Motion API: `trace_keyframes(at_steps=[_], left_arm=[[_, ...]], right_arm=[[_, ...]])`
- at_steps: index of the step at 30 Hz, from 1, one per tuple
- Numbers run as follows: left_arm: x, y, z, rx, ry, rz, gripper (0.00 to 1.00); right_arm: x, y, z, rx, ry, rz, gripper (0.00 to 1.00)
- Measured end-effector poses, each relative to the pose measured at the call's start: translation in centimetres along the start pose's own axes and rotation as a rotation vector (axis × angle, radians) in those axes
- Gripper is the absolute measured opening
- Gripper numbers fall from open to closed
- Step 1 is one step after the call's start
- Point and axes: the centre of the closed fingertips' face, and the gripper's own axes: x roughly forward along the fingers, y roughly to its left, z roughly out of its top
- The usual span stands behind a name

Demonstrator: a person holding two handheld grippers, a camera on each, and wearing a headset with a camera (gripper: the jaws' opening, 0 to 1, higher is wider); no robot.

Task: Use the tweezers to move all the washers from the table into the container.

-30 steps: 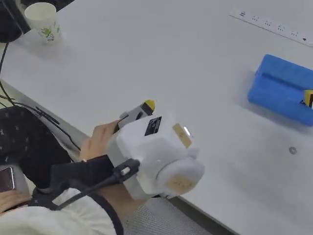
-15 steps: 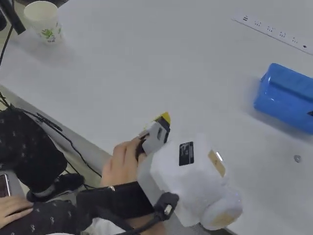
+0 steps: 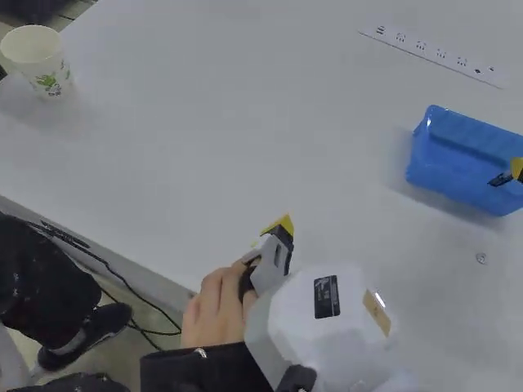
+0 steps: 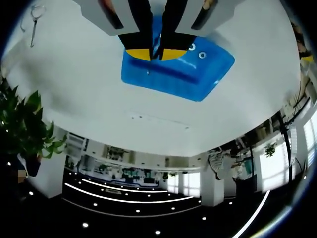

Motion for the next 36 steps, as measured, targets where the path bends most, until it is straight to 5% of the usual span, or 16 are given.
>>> trace_keyframes(at_steps=[7,14,24,31,33,36], left_arm=[[0.1,0.1,0.2,-0.013,-0.013,0.005,0.86],[0.0,0.3,0.5,-0.038,-0.032,0.01,0.86],[-0.3,0.6,1.0,-0.059,-0.069,0.033,0.85],[-0.4,0.8,1.0,-0.105,-0.068,0.025,0.85],[-0.5,0.6,1.5,-0.137,-0.102,0.004,0.85],[-0.5,1.0,1.3,-0.156,-0.088,0.011,0.85]], right_arm=[[-0.2,0.2,0.6,-0.04,-0.021,0.023,0.01],[-1.9,-0.2,2.7,-0.006,-0.134,0.078,0.01],[-7.9,0.0,4.6,0.057,-0.254,0.163,0.01],[-10.7,0.7,3.7,0.081,-0.275,0.162,0.01],[-10.8,0.9,2.4,0.071,-0.246,0.142,0.01],[-10.8,1.5,0.5,0.109,-0.221,0.14,0.01]])
